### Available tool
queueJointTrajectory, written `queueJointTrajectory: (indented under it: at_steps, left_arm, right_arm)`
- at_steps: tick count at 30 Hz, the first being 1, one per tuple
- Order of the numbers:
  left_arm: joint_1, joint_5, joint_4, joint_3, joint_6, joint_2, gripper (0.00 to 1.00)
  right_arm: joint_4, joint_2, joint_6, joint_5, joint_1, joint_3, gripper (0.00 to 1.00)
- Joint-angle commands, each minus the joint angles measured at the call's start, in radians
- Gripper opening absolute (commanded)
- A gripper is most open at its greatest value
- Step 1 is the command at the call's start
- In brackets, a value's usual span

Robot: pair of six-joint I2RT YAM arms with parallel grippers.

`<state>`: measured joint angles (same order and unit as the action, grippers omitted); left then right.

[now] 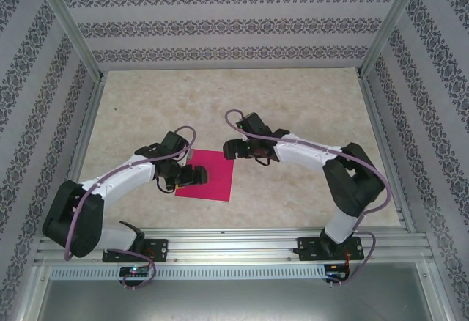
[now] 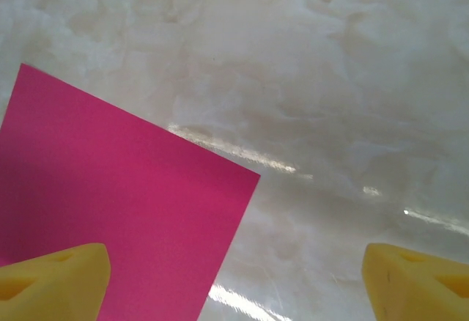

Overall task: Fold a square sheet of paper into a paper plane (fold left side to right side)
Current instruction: Pick up the square sheet of paper from the center of the table.

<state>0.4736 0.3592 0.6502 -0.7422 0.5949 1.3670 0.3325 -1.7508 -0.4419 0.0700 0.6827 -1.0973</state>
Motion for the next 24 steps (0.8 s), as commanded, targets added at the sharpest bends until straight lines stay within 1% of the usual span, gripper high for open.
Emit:
queueJointTrajectory:
  at_steps: [1,9,13,16,20,24]
  left_arm:
    - [0.007,0.054,-0.069,0.023,0.052,0.03,0.86]
    - [0.007,0.027,-0.05,0.007,0.022,0.089,0.86]
    - [0.007,0.013,-0.043,0.01,0.013,0.089,0.86]
    - [0.007,0.015,-0.059,0.023,0.019,0.094,0.86]
    - [0.007,0.014,-0.074,0.036,0.024,0.101,0.86]
    - [0.007,0.012,-0.079,0.04,0.024,0.105,0.86]
  right_arm:
    - [0.035,-0.072,-0.021,-0.036,0.024,-0.072,0.88]
    - [0.101,-0.235,-0.004,-0.075,0.066,-0.213,0.9]
    - [0.134,-0.29,-0.005,-0.06,0.085,-0.259,0.89]
    - [0.138,-0.299,-0.008,-0.029,0.101,-0.26,0.88]
    - [0.144,-0.3,-0.011,0.025,0.123,-0.256,0.84]
    - [0.163,-0.302,0.008,0.049,0.144,-0.268,0.81]
